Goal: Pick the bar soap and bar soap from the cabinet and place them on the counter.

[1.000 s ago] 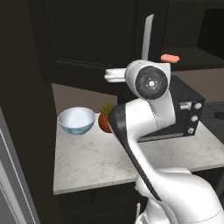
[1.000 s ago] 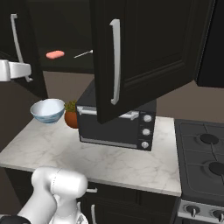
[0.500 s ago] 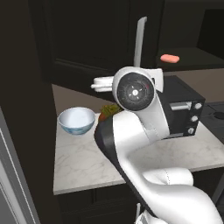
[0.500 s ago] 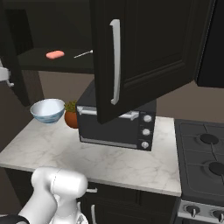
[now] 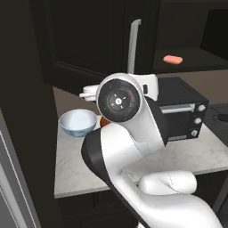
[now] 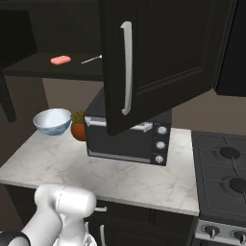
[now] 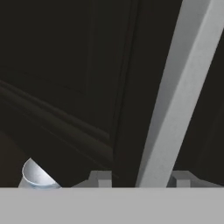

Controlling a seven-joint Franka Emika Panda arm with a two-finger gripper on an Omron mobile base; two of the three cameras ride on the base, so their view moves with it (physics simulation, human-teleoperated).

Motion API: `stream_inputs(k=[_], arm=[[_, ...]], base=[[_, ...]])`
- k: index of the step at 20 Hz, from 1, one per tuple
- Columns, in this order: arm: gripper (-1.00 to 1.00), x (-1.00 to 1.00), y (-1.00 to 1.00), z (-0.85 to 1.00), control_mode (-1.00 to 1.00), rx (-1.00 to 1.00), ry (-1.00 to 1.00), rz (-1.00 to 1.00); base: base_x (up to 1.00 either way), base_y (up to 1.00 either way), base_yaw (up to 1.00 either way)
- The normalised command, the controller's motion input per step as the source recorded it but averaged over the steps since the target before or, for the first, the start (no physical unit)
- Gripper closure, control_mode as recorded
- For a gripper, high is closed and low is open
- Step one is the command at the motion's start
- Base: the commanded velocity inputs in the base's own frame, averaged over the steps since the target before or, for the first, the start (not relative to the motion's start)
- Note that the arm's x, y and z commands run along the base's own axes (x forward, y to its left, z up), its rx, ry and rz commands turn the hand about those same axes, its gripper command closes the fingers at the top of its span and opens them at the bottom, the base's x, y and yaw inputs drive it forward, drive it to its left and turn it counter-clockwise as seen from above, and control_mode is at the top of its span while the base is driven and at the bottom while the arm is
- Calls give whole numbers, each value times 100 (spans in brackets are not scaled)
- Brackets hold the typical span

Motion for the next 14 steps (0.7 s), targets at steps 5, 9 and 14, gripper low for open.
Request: stream_inputs(k=[5,9,14], arm=[[-100,-3,31,-36,-100,0,0,0],[-100,0,20,-24,-100,0,0,0],[-100,-4,17,-5,-100,0,0,0]], base=[[0,0,0],[0,0,0],[0,0,0]])
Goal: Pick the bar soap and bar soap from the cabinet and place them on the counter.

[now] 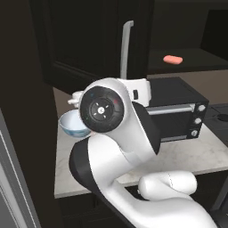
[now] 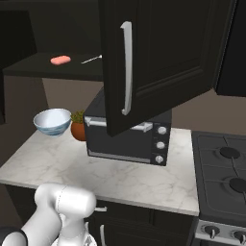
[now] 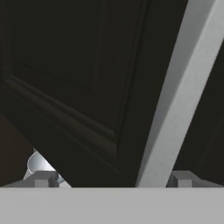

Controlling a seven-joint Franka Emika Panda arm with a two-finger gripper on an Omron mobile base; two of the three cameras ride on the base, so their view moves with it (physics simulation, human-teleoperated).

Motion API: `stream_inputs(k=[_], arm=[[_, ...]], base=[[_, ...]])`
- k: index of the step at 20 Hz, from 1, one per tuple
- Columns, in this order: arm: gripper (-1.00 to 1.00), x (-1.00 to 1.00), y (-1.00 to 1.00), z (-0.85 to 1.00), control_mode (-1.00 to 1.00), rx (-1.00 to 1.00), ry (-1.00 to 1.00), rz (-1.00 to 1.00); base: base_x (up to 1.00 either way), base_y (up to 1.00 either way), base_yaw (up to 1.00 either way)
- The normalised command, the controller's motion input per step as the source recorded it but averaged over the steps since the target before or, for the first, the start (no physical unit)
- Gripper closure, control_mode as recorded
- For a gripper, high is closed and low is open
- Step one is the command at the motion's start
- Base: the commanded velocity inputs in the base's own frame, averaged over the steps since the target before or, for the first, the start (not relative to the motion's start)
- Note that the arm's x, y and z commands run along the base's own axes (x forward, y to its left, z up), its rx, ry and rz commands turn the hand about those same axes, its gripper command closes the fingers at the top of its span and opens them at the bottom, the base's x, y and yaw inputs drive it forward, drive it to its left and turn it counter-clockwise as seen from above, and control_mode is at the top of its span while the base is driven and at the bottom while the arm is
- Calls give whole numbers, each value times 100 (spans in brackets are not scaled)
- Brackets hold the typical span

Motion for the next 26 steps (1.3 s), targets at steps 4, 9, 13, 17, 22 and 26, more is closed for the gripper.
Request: stream_inputs(k=[4,9,13,17,22,26], arm=[[-100,-3,12,0,-100,0,0,-2],[-100,0,14,0,-100,0,0,-3],[-100,0,1,0,-100,0,0,-5],[-100,0,0,0,-100,0,0,-7],[-100,0,1,0,-100,0,0,-8],[-100,-4,16,0,-100,0,0,-3]], base=[[0,0,0],[0,0,0],[0,0,0],[0,0,0],[0,0,0],[0,0,0]])
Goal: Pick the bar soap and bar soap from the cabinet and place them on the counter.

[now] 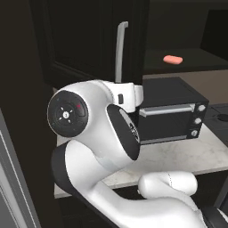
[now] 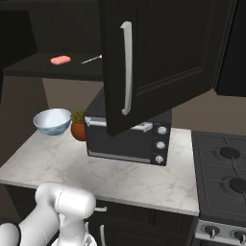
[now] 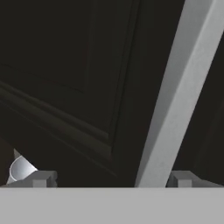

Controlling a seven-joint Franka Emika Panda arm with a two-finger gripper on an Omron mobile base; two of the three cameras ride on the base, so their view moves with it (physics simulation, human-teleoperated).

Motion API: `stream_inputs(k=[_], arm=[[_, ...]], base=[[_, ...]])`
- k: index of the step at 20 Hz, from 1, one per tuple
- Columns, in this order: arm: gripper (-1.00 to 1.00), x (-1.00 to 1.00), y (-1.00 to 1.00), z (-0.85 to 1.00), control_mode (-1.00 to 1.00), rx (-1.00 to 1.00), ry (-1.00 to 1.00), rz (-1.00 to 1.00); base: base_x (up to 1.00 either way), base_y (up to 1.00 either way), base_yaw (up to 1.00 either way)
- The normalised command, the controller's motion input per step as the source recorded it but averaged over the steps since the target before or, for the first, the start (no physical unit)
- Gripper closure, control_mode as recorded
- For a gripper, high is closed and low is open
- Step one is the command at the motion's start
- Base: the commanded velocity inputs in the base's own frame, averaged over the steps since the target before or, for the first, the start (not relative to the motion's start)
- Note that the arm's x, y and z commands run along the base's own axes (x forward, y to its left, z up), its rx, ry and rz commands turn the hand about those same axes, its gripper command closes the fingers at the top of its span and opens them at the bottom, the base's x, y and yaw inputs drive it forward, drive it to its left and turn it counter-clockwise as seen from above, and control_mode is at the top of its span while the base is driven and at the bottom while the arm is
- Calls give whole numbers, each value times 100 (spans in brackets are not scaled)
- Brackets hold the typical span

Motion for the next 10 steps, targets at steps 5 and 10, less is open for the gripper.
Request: stream_inputs(k=[5,10], arm=[[-100,-6,29,0,-100,0,0,-1],[-100,-14,17,0,-100,0,-2,-2]], base=[[0,0,0],[0,0,0]])
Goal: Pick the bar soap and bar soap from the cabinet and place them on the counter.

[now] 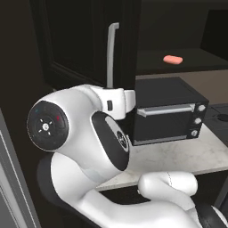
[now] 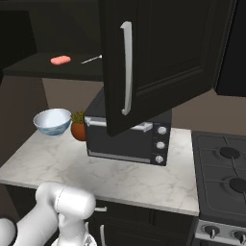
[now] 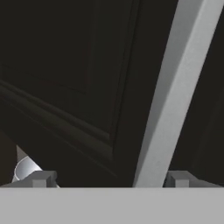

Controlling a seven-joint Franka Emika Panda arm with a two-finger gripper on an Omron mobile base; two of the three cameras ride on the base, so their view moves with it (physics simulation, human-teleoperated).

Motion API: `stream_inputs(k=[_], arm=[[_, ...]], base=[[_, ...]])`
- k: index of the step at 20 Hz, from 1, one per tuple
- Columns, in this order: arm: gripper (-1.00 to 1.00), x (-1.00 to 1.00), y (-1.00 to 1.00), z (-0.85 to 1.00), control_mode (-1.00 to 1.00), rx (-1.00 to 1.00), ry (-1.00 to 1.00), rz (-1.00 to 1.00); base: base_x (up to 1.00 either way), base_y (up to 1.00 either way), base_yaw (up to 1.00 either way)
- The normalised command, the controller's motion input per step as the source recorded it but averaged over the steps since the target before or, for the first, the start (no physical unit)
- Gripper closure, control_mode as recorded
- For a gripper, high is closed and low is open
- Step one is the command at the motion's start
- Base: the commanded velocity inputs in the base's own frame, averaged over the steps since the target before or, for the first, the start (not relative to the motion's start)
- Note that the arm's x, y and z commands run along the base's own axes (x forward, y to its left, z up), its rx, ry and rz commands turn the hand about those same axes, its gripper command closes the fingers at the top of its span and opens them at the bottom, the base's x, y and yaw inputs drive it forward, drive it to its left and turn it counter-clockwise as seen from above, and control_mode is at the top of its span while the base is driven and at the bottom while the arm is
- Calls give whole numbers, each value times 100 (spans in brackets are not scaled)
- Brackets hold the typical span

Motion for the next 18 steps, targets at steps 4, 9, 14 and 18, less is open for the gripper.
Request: stream_inputs(k=[4,9,14,18], arm=[[-100,-17,1,0,-100,0,0,-7],[-100,-15,0,0,-100,0,0,-13],[-100,-12,0,0,-100,0,0,-13],[-100,-16,10,0,-100,0,0,-6]], base=[[0,0,0],[0,0,0],[0,0,0],[0,0,0]])
